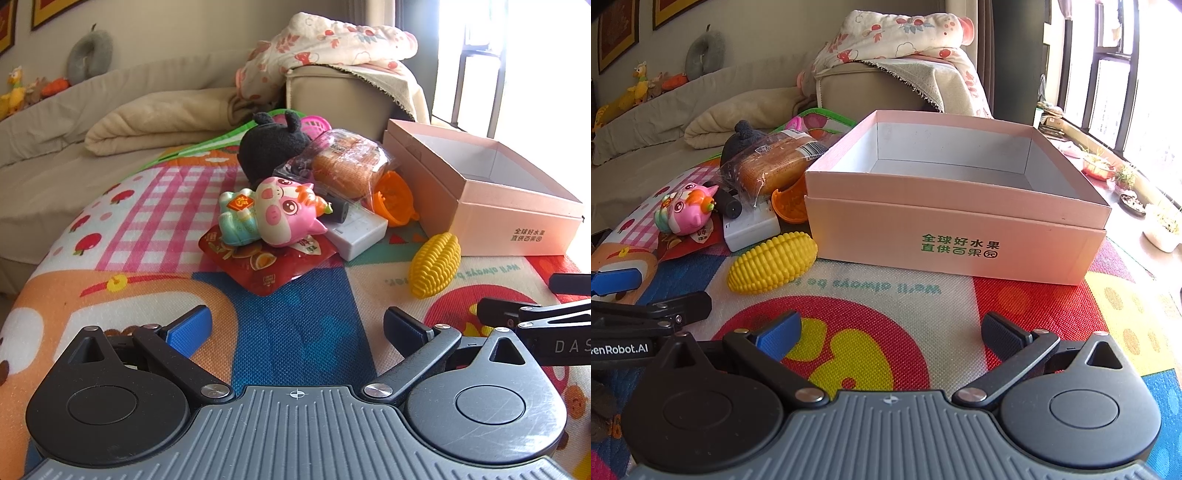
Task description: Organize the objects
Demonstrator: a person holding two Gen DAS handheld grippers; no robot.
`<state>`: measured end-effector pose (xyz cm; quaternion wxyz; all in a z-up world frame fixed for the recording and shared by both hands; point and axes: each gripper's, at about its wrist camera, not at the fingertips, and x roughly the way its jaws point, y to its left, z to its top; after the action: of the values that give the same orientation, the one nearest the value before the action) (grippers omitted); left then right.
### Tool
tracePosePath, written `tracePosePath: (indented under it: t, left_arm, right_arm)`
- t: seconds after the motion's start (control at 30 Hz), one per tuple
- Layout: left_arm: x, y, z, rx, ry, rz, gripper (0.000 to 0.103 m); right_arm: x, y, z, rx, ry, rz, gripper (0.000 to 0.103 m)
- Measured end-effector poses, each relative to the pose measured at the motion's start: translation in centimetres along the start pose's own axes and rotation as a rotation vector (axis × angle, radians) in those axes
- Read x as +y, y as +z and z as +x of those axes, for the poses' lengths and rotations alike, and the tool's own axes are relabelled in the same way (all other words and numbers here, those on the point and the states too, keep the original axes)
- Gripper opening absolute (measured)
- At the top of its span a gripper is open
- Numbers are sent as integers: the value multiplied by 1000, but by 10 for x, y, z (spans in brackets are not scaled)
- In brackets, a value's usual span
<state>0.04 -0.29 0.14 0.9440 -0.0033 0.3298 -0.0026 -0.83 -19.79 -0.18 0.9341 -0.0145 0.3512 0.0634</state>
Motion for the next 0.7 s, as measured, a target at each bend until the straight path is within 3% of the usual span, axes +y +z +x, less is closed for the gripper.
tracePosePath:
  t: [0.2, 0.4, 0.5, 0.6, 0.7]
  left_arm:
    - [9, -2, -11, -25, -76, 33, 102]
    - [23, 19, -34, -192, -201, 145, 102]
    - [34, 37, -22, -245, -176, 195, 102]
    - [41, 51, 4, -208, -184, 206, 102]
    - [42, 57, 26, -153, -221, 191, 102]
  right_arm:
    - [-1, 7, 3, 58, 16, -13, 103]
    - [3, 10, 6, 76, -3, -9, 103]
    - [3, 11, 6, 88, -1, -12, 103]
    - [4, 9, 3, 75, 4, -25, 103]
    - [9, 8, -7, 61, 101, -73, 103]
